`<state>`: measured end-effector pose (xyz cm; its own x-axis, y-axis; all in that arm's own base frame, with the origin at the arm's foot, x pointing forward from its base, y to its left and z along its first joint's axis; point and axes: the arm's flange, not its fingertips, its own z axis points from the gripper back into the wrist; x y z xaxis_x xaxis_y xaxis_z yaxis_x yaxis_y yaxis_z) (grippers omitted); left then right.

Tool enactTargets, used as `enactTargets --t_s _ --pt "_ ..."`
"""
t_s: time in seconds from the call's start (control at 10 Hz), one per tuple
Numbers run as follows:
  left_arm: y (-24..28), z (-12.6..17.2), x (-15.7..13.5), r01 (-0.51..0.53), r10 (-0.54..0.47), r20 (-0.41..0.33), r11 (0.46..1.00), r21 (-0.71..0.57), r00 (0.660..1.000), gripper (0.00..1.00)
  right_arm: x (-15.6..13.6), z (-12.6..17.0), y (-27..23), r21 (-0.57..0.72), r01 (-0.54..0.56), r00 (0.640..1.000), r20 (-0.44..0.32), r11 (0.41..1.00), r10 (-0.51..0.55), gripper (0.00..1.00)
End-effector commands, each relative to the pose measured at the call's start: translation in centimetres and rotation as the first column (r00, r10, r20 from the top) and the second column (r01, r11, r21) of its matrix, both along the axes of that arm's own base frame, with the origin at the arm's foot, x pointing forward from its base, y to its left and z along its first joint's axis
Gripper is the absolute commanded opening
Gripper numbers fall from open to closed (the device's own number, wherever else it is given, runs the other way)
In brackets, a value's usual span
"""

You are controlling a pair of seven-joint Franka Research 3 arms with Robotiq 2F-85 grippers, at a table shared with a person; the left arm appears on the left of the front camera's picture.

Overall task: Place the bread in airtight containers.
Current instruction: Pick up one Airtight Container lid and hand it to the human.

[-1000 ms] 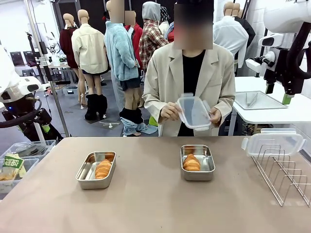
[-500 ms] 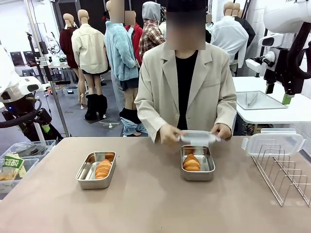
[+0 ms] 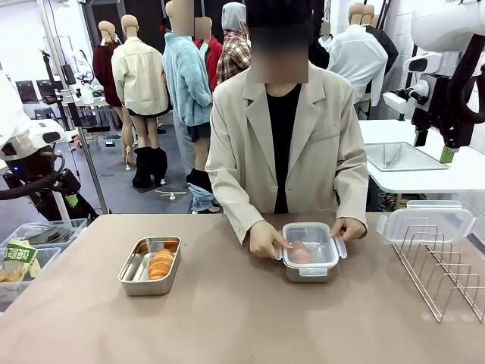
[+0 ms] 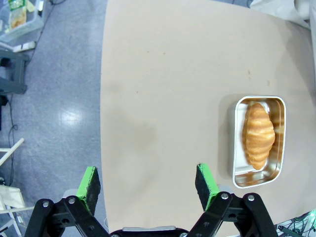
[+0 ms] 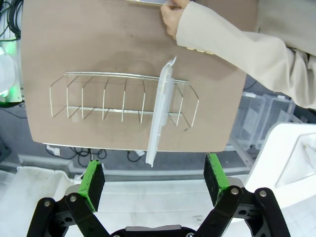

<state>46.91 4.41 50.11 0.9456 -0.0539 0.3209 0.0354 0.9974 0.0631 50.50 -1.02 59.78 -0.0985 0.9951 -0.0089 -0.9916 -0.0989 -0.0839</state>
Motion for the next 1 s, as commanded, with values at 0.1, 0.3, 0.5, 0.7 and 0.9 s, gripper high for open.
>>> enactTargets --t_s 0.1,0.3,0.5,0.7,0.9 --pt "-0.02 0.1 -0.11 -0.016 0.016 0.003 1.0 0.003 1.0 1.0 0.06 -0.01 0.02 0.008 -0.003 1.0 0.0 1.0 0.003 1.0" --pt "-0.02 0.1 -0.11 -0.016 0.016 0.003 1.0 0.003 1.0 1.0 0.06 -0.01 0.02 0.008 -0.003 1.0 0.0 1.0 0.003 1.0" --pt "-0.02 0.1 -0.11 -0.016 0.016 0.003 1.0 0.003 1.0 1.0 0.06 -0.01 0.02 0.008 -0.003 1.0 0.0 1.0 0.003 1.0" --pt "-0.02 0.1 -0.11 -0.016 0.016 0.003 1.0 0.003 1.0 1.0 0.06 -0.01 0.02 0.008 -0.003 1.0 0.0 1.0 0.003 1.0" --pt "-0.02 0.1 -0.11 -0.016 0.016 0.003 1.0 0.003 1.0 1.0 0.06 -0.01 0.02 0.008 -0.003 1.0 0.0 1.0 0.003 1.0"
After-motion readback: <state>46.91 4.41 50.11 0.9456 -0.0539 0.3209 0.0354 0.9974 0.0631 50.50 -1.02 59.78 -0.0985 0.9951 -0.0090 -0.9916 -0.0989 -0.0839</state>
